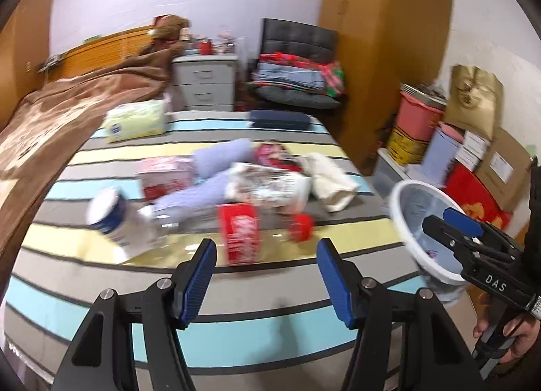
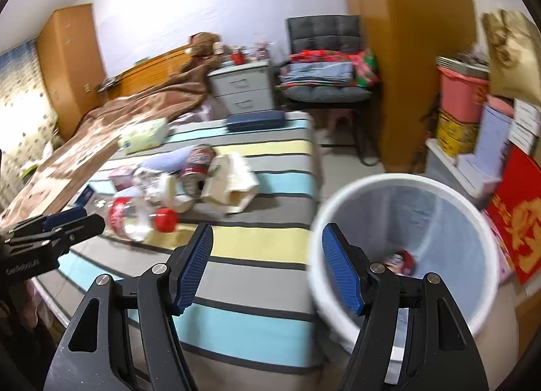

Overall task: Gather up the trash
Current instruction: 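Move both tools back over the table toward the remaining trash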

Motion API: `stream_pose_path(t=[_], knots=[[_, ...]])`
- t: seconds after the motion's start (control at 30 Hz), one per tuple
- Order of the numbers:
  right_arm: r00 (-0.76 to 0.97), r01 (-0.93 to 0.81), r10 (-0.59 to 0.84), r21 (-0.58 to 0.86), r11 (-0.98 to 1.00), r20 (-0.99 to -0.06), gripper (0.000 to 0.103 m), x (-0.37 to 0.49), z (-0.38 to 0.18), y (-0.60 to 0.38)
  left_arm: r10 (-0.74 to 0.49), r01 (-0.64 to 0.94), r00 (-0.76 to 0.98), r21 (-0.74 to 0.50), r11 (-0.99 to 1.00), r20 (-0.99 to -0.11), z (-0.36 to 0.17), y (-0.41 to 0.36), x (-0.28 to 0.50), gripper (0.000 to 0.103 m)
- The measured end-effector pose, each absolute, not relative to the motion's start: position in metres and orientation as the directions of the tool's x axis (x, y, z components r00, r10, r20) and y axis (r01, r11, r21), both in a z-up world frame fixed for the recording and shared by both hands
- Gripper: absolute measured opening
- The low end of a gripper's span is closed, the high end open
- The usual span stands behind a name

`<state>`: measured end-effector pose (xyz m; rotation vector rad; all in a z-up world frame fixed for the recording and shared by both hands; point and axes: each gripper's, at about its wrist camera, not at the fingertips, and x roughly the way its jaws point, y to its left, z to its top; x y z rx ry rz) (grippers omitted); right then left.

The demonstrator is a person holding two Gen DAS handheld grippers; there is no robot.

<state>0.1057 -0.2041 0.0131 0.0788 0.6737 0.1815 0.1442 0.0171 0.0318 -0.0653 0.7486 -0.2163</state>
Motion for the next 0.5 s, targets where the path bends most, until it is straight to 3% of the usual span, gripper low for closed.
stream_pose_path(t=[0.5], knots=[[0.719, -0.36, 0.293, 0.023, 0.933, -0.63, 0.069, 0.132, 0.014, -0.114, -0.089, -0.012, 0.717, -0.141, 0.99, -0.691, 0.021, 0.115, 0.155, 0.065]])
